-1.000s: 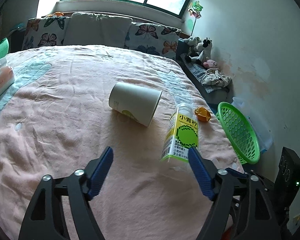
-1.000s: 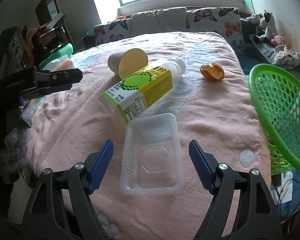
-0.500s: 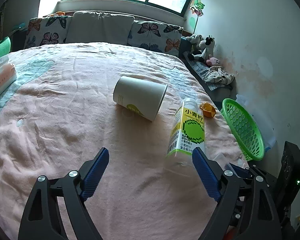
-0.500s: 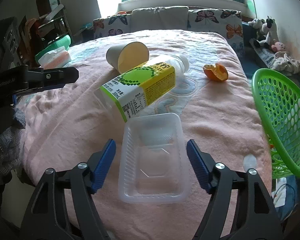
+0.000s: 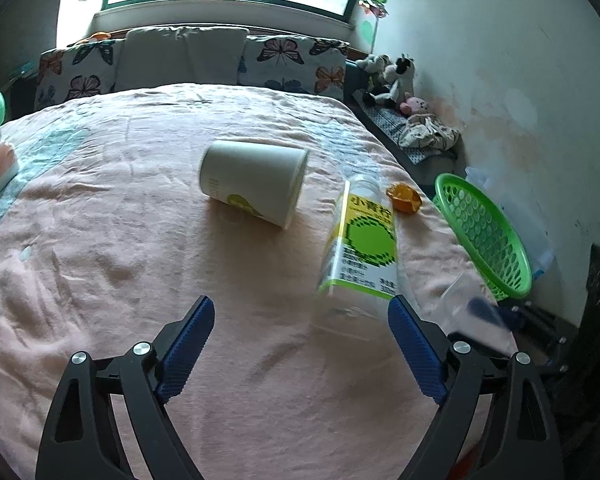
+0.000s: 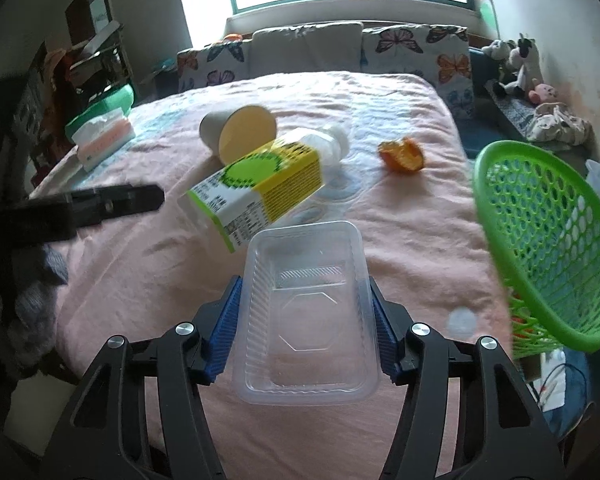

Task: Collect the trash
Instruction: 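Grasp the clear plastic tray with the right tool while the left tool grasps the lime juice bottle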

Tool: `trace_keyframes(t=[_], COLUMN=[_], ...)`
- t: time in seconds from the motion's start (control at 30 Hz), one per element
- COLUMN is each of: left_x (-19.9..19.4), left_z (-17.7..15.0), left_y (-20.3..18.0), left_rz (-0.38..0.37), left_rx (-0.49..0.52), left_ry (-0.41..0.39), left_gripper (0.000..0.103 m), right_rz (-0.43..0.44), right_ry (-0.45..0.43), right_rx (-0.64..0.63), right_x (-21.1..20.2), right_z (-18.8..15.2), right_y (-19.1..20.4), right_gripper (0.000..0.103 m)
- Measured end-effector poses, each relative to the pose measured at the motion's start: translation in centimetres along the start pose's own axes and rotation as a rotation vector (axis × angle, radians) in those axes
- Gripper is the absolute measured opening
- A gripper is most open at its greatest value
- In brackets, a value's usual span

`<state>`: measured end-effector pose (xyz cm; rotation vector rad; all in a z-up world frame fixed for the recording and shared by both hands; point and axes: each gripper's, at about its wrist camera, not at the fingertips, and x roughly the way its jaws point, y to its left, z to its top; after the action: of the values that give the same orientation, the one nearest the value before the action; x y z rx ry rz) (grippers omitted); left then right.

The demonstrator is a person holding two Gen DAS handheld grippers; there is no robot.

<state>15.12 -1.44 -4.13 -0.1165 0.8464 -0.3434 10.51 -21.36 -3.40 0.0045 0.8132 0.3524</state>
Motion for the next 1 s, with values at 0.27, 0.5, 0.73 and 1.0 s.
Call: trace_keyframes(t=[0.27,0.5,0.73,1.0], left_x=[2.1,3.9,5.4,6.1], left_z=[-0.5,-0.1,0.4,0.5], left_y=[-2.6,-3.8,-4.6,-5.1], left_rz=[0.042,0.050,0.078,0.072], left_rx=[0.110,0.136,0.140,0.138], left_ry=[0.018,0.035,0.041,0.035], left_gripper=[0.086,0.085,0.081,0.062], right_rz=[-0.023,-0.035,-0.039,-0.047], right_ry=[-0.036,-0.051,-0.055,-0.059], right_rx=[0.050,0.089,0.117,0.128], right_x=[-1.8,-2.5,-2.7,-2.8], right_z=[0.1,-0.1,-0.2,-0.2], right_y=[-2.1,-3.5,-4.4,-5.0], right_gripper=[0.059,0.059,0.059,0.059])
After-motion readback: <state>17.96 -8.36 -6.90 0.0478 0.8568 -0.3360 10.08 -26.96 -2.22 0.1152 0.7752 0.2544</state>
